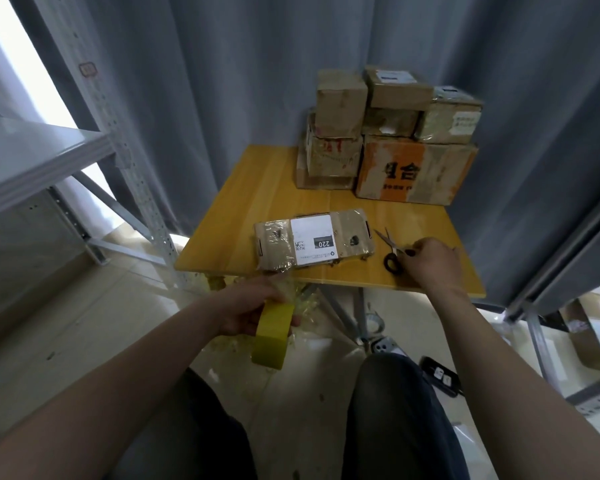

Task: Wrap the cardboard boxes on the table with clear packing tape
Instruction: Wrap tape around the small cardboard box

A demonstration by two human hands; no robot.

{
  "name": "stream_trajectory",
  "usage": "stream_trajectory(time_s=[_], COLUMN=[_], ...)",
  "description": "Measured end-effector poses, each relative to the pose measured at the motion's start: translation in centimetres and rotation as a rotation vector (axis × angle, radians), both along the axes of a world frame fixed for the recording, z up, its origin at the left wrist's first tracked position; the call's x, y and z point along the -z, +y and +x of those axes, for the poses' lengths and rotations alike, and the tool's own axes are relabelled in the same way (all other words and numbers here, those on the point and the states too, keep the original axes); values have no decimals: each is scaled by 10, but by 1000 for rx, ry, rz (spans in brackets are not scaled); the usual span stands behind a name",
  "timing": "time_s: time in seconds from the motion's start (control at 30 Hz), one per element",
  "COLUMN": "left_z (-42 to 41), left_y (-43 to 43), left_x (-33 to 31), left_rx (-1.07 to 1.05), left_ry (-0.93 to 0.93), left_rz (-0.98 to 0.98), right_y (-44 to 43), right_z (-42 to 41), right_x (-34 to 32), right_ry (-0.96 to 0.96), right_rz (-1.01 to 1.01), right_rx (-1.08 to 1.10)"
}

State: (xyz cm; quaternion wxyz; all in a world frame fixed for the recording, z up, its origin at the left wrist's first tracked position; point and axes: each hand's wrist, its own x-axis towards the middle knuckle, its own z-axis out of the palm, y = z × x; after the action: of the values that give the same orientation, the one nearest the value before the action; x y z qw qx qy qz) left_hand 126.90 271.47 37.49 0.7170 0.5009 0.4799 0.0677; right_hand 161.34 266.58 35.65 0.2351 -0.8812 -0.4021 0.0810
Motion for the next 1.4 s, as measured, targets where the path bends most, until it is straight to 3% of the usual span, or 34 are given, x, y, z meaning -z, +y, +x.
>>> stream_trajectory(time_s=[0.1, 0.43, 0.57, 0.67, 0.8, 0.93, 1.07, 1.23, 1.4], left_z=[-1, 1, -2, -5, -10, -17, -22, -27, -25], left_y=[3, 6, 7, 10, 13, 15, 23, 43, 40], left_x=[-2, -6, -9, -13, -19, -30, -45, -56, -39], left_rx=[12, -5, 1, 47, 141, 214, 251, 156, 51], left_ry=[-5, 21, 46, 120, 198, 271, 354, 340, 257], left_rz=[13, -11, -40, -52, -61, -34, -6, 127, 79], right_y=[-9, -12, -16, -17, -4, 16, 48, 80, 95], right_z=[3, -9, -7, -25, -88, -158, -198, -200, -192], right_x=[8, -6, -15, -46, -90, -100, -77, -53, -46], right_ry=[-1, 27, 176, 292, 462, 601, 648, 814, 864], right_rz=[46, -140, -20, 226, 510, 325, 230, 266, 304], right_rx=[26, 32, 34, 44, -258, -723, -928, -782, -685])
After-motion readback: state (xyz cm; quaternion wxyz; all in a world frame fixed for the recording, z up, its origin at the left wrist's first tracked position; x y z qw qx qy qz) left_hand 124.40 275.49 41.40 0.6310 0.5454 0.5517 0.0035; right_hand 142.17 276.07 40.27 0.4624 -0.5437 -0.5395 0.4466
